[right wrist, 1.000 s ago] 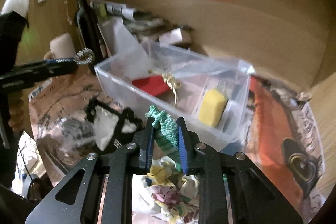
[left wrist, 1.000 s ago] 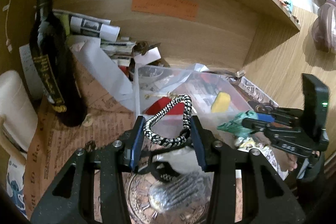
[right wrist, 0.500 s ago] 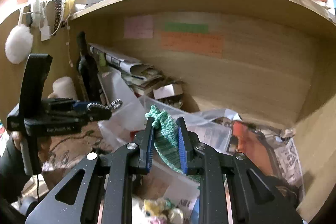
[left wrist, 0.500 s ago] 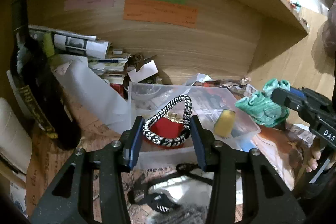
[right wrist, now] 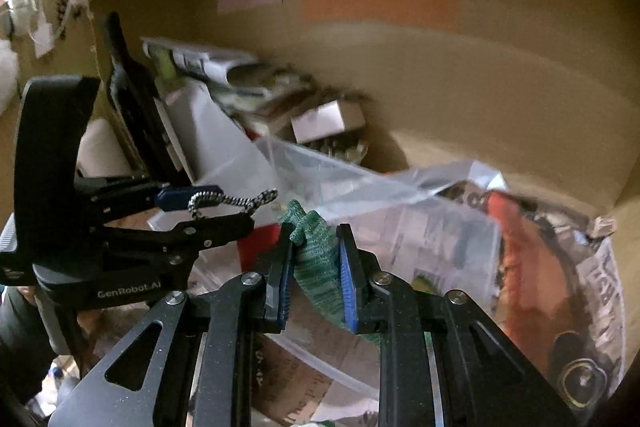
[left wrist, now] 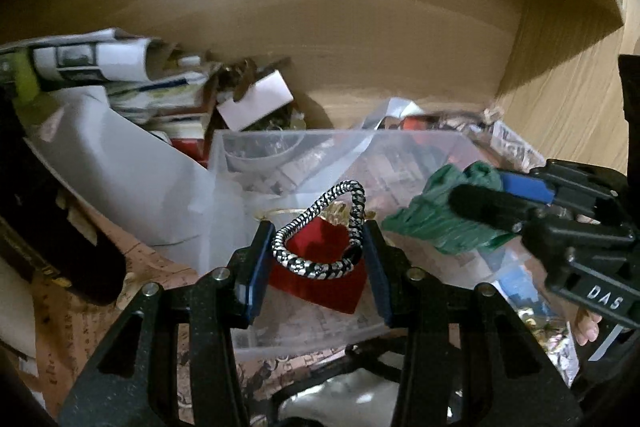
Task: Organize soft objects
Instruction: 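Lift the cord and green cloth into the clear box and release both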
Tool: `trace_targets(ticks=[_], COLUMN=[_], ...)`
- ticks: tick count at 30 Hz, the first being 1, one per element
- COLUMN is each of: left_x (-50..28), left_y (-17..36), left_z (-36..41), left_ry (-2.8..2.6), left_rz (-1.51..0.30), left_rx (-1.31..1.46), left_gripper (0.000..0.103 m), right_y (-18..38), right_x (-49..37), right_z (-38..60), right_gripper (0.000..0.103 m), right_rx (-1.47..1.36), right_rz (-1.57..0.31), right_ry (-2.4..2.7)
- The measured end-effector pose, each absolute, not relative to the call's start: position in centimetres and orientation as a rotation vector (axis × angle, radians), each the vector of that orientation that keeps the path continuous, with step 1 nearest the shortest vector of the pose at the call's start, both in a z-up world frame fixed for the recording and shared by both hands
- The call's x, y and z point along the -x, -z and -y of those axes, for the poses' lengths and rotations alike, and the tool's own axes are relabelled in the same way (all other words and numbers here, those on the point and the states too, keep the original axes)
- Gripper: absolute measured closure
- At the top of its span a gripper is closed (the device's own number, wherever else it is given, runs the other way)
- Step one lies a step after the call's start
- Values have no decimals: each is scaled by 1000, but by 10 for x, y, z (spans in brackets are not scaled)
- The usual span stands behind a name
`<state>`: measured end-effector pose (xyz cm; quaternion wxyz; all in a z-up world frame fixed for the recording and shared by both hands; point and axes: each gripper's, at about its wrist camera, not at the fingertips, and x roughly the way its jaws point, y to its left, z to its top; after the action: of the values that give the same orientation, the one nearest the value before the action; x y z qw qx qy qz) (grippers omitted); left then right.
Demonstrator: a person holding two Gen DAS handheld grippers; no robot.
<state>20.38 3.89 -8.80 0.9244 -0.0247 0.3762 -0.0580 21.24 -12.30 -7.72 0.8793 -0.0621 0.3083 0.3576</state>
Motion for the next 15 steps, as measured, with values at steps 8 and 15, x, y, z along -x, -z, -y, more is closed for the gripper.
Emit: trace_targets(ticks=[8,15], left_x=[-210,-189], left_y=[95,74], left_z=[-39,-41], left_ry=[130,135], left_rz=[-797,-740], left_rx=[53,56], left_gripper=[34,28], right_y=[92,75], right_x=[-220,-207], right_z=[119,129], right_gripper=[74,56], right_rx=[181,179], right_rz=[-717,-654], right_ry=[-745,-732])
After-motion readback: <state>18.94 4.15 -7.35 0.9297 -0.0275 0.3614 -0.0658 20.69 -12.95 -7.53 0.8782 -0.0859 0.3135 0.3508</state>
